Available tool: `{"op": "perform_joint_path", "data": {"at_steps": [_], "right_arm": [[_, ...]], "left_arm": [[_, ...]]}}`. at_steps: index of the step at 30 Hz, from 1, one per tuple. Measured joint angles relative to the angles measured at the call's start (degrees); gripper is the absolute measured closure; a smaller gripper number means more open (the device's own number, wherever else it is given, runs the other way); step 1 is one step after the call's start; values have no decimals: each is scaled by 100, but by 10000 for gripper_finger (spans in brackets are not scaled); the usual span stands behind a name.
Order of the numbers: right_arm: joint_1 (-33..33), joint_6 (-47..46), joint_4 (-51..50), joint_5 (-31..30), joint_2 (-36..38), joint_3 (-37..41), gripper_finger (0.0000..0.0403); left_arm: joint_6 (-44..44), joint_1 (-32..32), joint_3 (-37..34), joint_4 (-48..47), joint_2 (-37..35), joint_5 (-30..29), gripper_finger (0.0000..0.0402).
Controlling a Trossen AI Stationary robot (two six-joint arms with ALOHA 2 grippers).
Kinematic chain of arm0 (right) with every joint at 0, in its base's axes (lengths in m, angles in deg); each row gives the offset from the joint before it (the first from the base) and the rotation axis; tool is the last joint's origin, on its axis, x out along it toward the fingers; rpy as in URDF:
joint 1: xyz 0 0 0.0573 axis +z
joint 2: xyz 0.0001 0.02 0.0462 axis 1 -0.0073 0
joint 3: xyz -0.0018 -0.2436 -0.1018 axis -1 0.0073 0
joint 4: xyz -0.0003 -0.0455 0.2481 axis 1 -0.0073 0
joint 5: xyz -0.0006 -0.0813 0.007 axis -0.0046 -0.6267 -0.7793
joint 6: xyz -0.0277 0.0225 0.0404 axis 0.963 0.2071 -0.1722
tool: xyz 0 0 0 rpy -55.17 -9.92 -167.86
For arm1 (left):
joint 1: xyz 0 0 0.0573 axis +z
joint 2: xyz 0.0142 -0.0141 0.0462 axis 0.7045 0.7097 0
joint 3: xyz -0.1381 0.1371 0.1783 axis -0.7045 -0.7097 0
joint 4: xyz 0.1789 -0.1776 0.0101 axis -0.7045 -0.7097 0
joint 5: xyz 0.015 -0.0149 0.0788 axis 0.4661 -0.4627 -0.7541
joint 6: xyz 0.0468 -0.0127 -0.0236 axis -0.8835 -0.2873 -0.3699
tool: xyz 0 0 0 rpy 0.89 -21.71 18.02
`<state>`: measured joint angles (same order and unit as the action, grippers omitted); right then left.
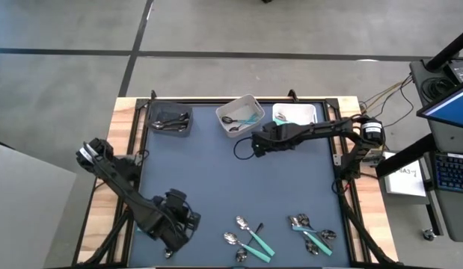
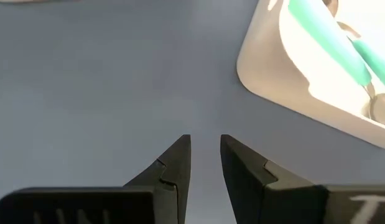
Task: Sort silverware by color (type)
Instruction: Put the black spoon into the black bin
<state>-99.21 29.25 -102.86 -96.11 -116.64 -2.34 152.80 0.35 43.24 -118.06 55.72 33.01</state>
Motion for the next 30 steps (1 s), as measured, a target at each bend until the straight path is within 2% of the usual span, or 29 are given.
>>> {"op": "perform_joint_path", "data": {"at_steps": [6,14,21,26,30], "right_arm": [[0,0,123,0,0,-161,323],[0,0,248,0,0,-374,323],[-2,0,372,0,0,-504,323],[0,0,422,0,0,-609,323],[-2,-2,430,0,0,-721,323]], "left_arm": [[37,-62,-315,286,-2,876,332],[109,-234,-533,747,39,1712,327],[395,-468,-645,1078,479,1849,327],[460,-466,-720,1177,562,1853,327],[488,-467,-951,1679,579,1853,327]]}}
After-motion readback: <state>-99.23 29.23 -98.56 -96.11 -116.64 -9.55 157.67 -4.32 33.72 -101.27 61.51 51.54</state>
